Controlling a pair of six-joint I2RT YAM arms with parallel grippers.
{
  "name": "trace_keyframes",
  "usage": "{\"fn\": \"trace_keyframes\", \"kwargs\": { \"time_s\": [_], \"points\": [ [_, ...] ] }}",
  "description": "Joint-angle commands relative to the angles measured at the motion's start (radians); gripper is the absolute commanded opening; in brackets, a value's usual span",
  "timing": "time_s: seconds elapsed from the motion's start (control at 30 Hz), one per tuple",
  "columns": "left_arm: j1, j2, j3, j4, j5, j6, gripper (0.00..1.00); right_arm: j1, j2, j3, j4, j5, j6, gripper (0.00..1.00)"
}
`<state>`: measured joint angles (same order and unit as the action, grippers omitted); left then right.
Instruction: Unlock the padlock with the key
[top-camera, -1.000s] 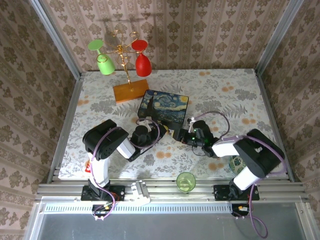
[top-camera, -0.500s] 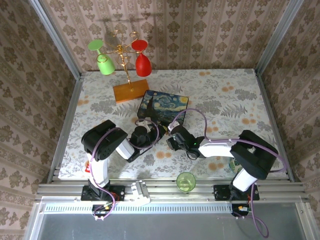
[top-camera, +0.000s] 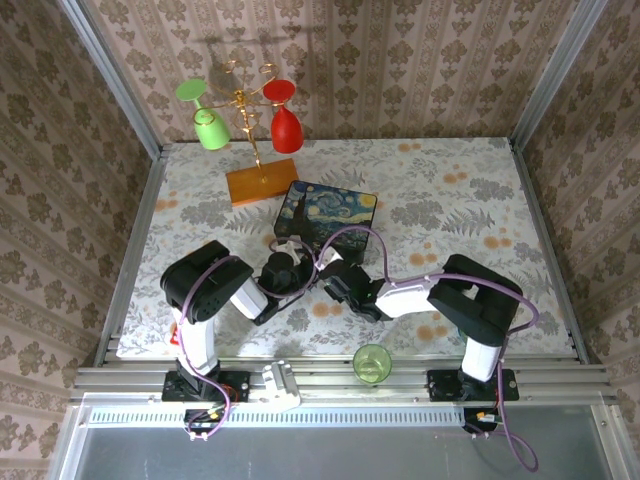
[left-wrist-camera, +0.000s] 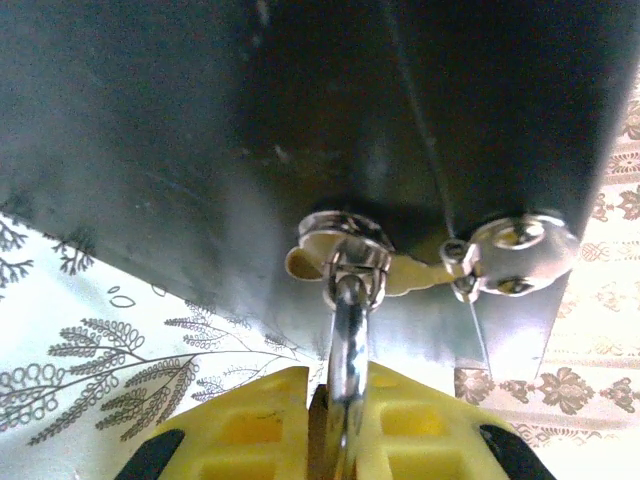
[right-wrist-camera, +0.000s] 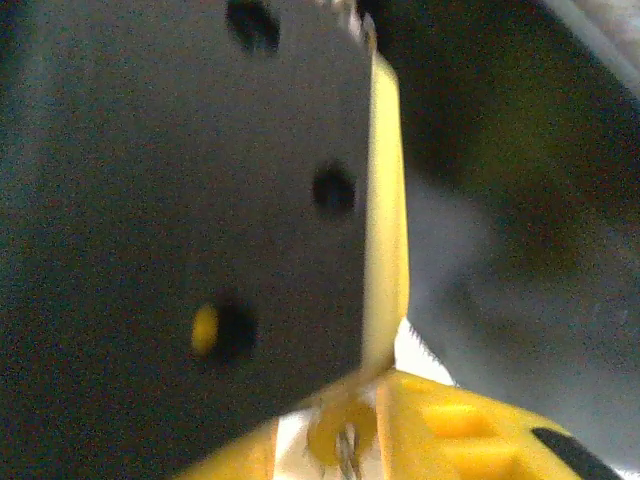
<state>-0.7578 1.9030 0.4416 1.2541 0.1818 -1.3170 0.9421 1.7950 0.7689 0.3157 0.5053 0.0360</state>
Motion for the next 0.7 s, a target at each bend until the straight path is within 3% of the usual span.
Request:
{"fn": "trace_keyframes", "kwargs": {
  "time_s": [0.0,0.17,0.43,0.67],
  "points": [
    [-0.009,-0.033,-0.02,-0.021,0.027,-0.012,0.0,0.003,0.019,0.031,0.016,0.044,-0.039,0.27],
    [-0.009,-0.038,-0.021,-0.016,0.031,-0.014,0.0,-0.01,-0.033,-0.043,0.065,-0.071,-0.053,0.15],
    [-0.009,-0.035,-0.023,0.006,0.044,-0.017,0.0,-0.114,-0.122,-0.104,0.062,-0.508,-0.034,0.08],
    [-0.009,-0.054,-0.04,0.016,0.042,-0.001,0.0,-0.331,-0.103,-0.175,0.271,-0.956,0.206,0.05]
  ]
}}
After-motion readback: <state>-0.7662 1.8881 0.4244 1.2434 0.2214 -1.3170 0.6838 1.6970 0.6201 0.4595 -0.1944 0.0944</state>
